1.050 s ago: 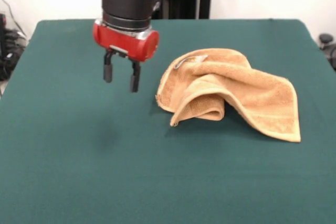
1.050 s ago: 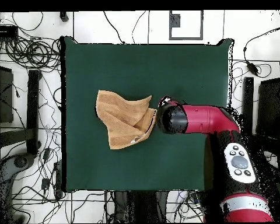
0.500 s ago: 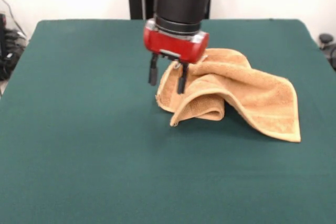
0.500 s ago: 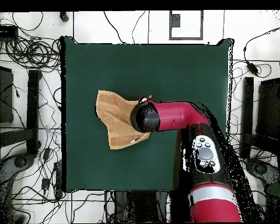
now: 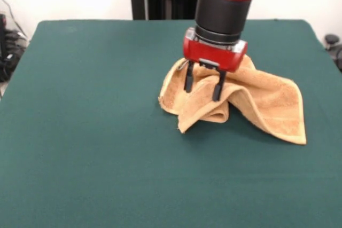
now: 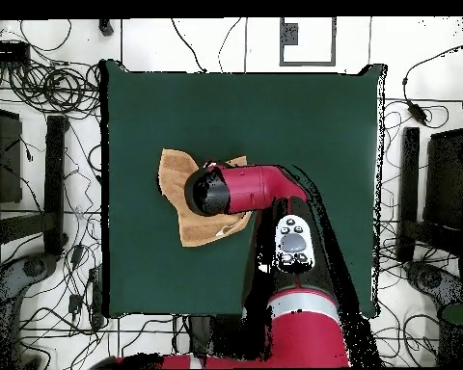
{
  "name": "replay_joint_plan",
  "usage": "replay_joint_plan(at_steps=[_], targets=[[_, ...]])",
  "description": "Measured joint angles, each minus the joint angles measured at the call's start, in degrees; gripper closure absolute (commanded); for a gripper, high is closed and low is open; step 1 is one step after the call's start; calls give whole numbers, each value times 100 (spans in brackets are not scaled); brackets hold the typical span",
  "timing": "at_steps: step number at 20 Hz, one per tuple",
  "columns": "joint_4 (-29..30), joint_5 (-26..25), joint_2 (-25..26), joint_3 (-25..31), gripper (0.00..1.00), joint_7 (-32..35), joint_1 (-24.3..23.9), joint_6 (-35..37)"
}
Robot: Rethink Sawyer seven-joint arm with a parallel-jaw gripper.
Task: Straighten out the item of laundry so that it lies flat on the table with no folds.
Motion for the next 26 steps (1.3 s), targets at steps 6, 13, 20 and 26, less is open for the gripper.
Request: replay_joint_plan(at_steps=[6,13,20,26], targets=[[-167,239,215,-215,0,6,137,4],[-761,1048,917,-1237,0,549,674,699],[-1166,1479,1297,-1734,0,1204,800,1500],[-1277,1464,1332,-1878,0,1221,845,1567]])
